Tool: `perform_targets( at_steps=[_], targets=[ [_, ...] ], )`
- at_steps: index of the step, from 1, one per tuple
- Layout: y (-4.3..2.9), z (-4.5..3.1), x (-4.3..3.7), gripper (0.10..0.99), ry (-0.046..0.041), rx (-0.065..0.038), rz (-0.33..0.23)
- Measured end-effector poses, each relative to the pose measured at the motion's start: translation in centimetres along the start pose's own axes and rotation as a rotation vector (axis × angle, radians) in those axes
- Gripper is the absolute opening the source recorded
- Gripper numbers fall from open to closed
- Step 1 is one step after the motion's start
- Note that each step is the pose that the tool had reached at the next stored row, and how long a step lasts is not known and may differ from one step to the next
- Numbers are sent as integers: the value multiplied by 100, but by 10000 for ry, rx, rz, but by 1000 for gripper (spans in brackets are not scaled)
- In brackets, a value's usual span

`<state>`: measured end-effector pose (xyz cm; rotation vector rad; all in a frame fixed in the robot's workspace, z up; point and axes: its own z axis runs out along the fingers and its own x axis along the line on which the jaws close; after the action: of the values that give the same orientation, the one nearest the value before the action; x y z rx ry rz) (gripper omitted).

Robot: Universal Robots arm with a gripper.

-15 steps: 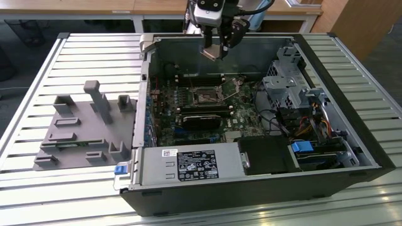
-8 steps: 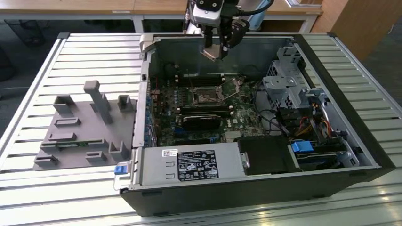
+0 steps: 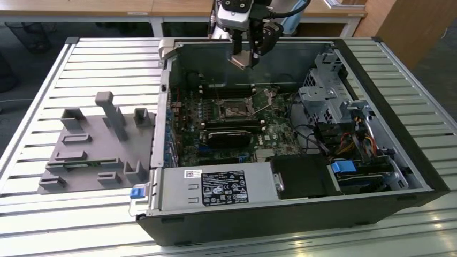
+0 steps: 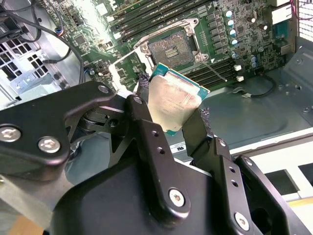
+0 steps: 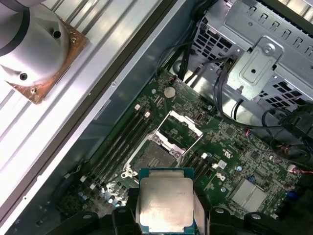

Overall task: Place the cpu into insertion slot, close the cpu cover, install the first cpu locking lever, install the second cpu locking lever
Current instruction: 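Place the cpu into insertion slot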

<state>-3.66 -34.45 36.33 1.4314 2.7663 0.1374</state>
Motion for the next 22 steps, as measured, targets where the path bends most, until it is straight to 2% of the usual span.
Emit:
perform_targets(
  at_steps=[15,22],
  targets=[
    [-1,11,0,525,-42,-8,456],
    [-5,25,2,525,-90,-18,986]
  ],
)
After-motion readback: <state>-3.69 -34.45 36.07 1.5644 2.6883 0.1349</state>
